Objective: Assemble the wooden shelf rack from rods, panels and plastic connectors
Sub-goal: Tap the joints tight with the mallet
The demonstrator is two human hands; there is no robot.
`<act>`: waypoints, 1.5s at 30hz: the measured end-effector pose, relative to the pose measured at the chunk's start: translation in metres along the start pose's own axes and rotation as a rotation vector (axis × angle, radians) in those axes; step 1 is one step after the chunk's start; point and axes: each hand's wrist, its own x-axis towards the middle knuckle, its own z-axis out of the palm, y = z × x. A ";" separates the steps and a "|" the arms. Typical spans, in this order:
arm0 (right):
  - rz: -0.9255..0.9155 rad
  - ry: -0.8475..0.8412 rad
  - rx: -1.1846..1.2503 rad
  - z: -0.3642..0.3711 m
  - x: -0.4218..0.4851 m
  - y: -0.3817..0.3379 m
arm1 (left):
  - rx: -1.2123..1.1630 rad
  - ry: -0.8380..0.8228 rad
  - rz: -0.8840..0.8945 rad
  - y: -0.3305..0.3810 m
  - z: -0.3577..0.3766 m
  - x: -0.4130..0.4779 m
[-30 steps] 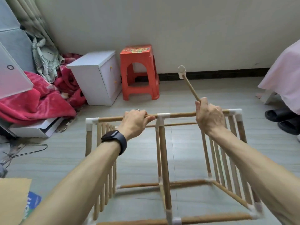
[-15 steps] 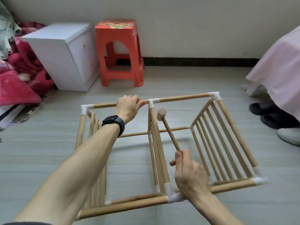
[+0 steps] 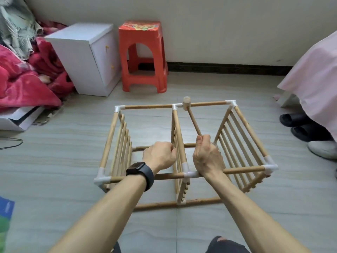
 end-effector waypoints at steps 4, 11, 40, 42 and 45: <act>0.017 0.020 0.138 -0.015 -0.006 -0.007 | 0.114 0.303 0.130 -0.002 0.045 -0.066; -0.098 -0.179 0.313 -0.061 -0.083 0.018 | 0.299 0.492 0.331 -0.044 0.060 -0.066; -0.236 -0.165 -0.067 -0.082 -0.082 0.016 | 0.269 0.213 0.143 -0.039 0.033 -0.021; -0.215 -0.255 -0.129 -0.082 -0.081 0.015 | 0.274 0.206 0.134 -0.038 0.033 -0.020; -0.128 -0.366 -0.160 -0.081 -0.079 0.019 | 0.288 0.200 0.126 -0.036 0.033 -0.018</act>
